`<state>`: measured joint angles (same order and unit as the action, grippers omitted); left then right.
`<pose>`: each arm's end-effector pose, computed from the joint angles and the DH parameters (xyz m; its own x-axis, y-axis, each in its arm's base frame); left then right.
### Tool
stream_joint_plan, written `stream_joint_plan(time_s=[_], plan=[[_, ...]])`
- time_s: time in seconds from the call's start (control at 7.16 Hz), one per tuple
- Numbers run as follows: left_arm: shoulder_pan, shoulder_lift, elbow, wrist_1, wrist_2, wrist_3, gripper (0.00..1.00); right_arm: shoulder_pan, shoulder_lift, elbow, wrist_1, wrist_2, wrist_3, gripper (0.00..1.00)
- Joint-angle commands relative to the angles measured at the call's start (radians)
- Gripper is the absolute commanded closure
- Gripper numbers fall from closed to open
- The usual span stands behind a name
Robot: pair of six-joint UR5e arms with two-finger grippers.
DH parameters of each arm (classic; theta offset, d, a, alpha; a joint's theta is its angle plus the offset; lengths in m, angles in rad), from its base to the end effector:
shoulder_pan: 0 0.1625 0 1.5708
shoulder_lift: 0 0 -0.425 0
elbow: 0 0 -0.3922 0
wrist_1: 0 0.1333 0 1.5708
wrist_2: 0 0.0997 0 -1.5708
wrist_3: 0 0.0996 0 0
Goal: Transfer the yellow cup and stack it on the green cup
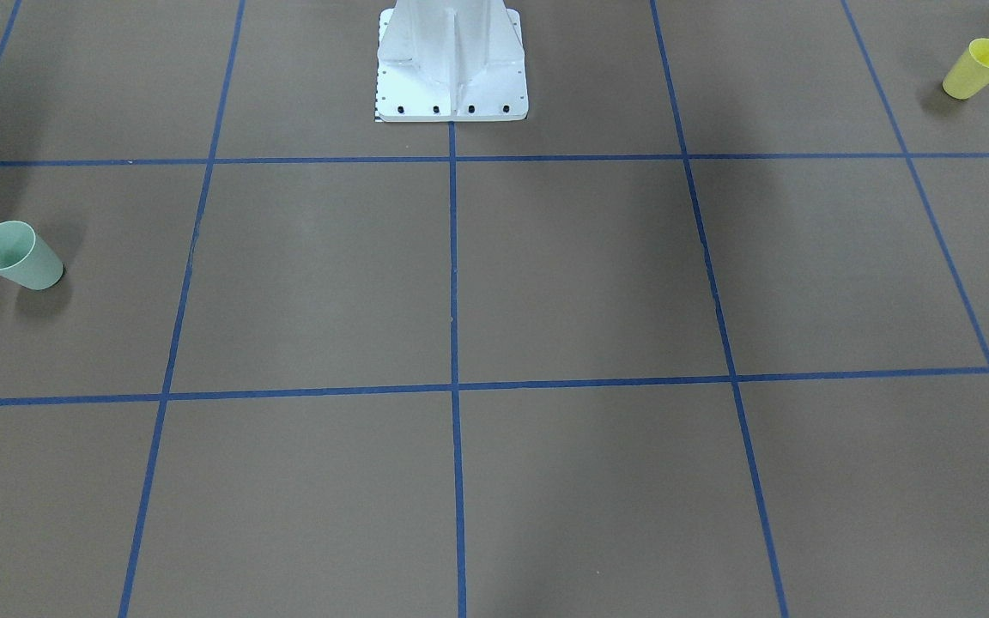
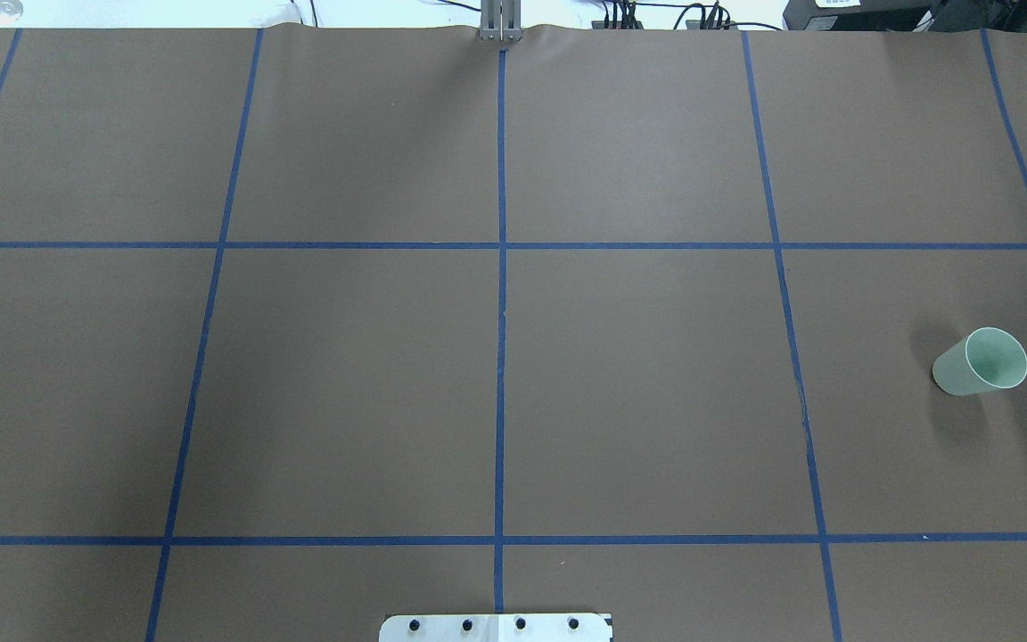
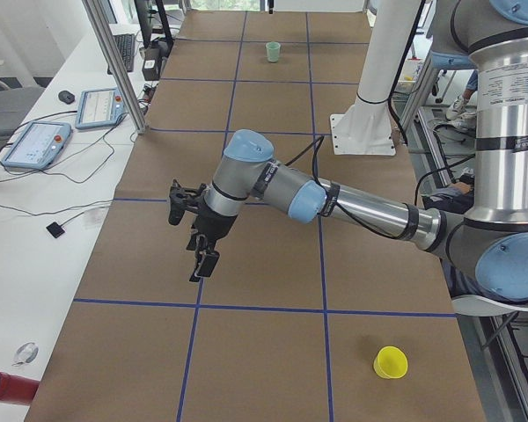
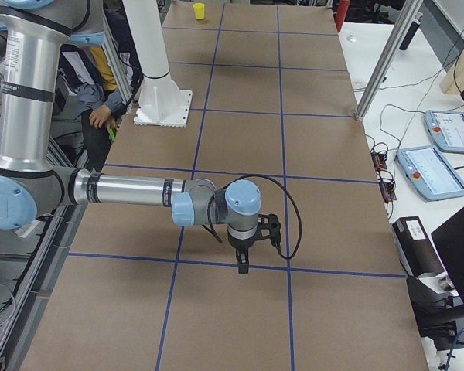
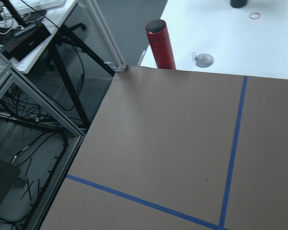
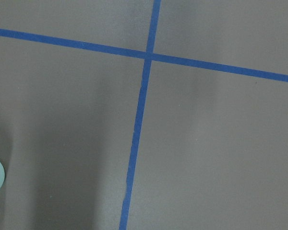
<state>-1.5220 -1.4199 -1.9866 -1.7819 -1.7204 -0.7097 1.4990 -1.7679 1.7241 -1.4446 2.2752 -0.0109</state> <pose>-0.0964 -0.4536 0.5218 0.7749 -0.4901 -0.3991 0.6085 0.7493 0.2613 0.0389 -0.4181 0.6639 0.7554 -0.1187 0.6444 0.0797 0.9928 0.0893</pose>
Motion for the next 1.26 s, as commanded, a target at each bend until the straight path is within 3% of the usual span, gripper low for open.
stream_joint_plan(time_s=[0.0,0.14,0.42,0.7,1.12], plan=[[0.104,0.033,-0.082,0.19,0.227,-0.234,0.0,0.0,-0.008,0.002,0.001,0.001,0.0,0.0],[0.141,0.035,-0.116,0.341,0.322,-0.346,0.0,0.0,-0.007,0.003,0.001,0.004,0.0,0.0],[0.16,0.036,-0.13,0.552,0.334,-0.541,0.0,0.0,-0.008,-0.001,0.0,0.067,-0.001,0.0],[0.213,0.048,-0.129,0.752,0.334,-0.785,0.0,0.0,-0.008,-0.006,0.003,0.067,-0.001,0.0],[0.276,0.156,-0.095,0.924,0.325,-1.149,0.0,0.0,-0.008,-0.006,0.003,0.067,-0.001,0.0]])
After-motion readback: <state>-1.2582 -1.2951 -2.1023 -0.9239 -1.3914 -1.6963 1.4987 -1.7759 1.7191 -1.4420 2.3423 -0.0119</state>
